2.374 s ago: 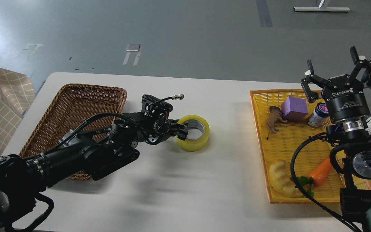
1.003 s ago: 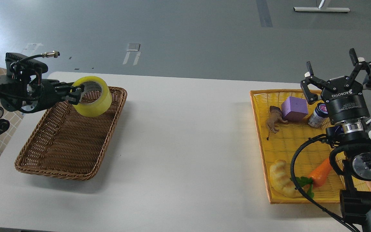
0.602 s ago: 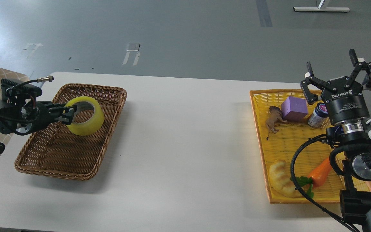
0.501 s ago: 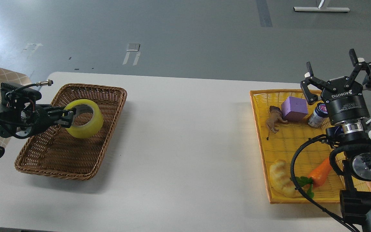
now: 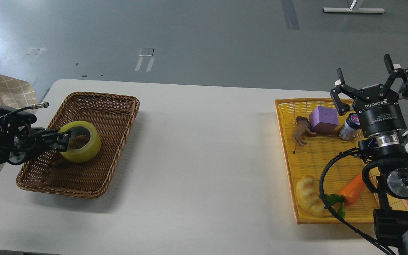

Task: Place and transfer tape with both arms
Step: 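Open the left gripper to release the tape in the basket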

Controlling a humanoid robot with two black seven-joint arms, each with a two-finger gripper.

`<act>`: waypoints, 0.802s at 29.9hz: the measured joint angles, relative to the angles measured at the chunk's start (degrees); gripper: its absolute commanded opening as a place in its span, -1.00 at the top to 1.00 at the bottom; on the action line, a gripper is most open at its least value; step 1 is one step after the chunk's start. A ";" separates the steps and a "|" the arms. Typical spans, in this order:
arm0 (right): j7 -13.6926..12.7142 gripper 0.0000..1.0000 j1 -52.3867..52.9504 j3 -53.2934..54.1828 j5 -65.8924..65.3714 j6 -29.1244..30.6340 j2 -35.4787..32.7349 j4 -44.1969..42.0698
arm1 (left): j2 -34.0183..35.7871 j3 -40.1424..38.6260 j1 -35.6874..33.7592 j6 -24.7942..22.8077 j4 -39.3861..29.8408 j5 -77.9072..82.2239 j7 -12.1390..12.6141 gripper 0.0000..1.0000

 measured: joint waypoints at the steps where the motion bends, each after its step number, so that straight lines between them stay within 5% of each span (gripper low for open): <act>1: 0.00 -1.00 0.00 0.00 0.00 0.00 0.00 0.00 | 0.00 0.00 0.00 0.02 0.07 0.00 -0.03 1.00; 4: 0.00 -1.00 0.00 0.00 0.00 0.00 0.00 0.00 | -0.02 0.02 0.01 0.04 0.14 0.01 -0.03 0.12; 8: 0.00 -1.00 0.00 0.00 -0.04 0.00 0.00 0.00 | -0.22 0.02 0.04 0.05 0.13 -0.32 -0.01 -0.34; 16: 0.01 -1.00 0.00 0.00 -0.04 0.00 0.00 0.00 | -0.27 -0.56 -0.27 0.05 -0.48 -1.78 0.09 -0.77; 24: 0.01 -1.00 0.06 0.00 -0.02 0.00 0.00 0.00 | 1.02 -1.22 -9.16 -2.44 -1.59 -21.53 -0.23 -0.90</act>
